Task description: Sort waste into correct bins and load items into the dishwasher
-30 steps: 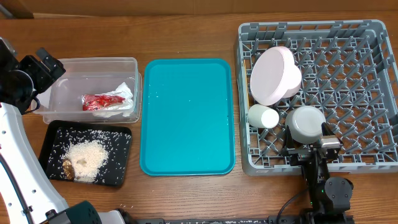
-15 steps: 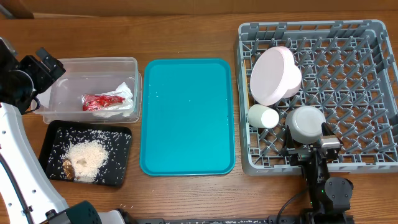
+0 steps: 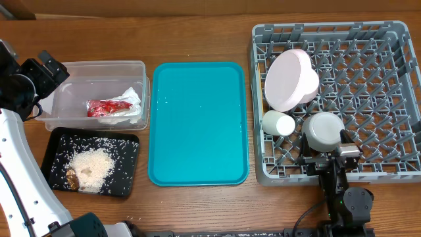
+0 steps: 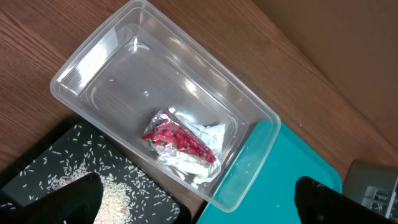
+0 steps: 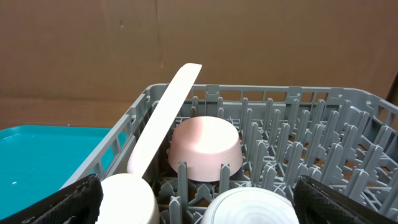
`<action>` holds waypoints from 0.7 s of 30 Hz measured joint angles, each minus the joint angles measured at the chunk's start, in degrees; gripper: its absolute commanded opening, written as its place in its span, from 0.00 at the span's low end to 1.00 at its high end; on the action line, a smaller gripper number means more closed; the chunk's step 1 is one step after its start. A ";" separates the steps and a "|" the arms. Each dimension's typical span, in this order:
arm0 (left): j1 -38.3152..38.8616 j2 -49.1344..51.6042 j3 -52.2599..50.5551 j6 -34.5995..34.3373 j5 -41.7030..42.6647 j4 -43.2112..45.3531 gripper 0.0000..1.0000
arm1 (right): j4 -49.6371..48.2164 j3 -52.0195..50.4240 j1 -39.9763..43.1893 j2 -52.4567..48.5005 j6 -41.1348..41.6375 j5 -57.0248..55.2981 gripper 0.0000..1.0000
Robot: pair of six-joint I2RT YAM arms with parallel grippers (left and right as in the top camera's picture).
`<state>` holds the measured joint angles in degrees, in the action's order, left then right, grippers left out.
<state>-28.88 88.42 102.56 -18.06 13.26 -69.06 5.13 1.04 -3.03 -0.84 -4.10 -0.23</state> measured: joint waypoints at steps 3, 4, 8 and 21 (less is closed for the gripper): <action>0.00 0.00 0.00 -0.02 0.00 0.00 1.00 | 0.00 0.00 0.00 0.00 -0.02 0.02 1.00; 0.02 -0.02 0.00 -0.02 0.00 0.00 1.00 | 0.00 0.00 0.00 0.00 0.00 0.00 1.00; 0.57 -1.38 -0.09 0.00 -0.04 0.00 1.00 | 0.00 0.00 0.00 0.00 -0.02 0.00 1.00; 15.17 -21.31 -0.15 -0.02 0.00 0.00 1.00 | 0.00 0.00 0.00 0.00 -0.02 0.02 1.00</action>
<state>-13.72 67.11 102.41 -18.09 13.26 -69.06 5.13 1.04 -3.03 -0.84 -4.12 -0.21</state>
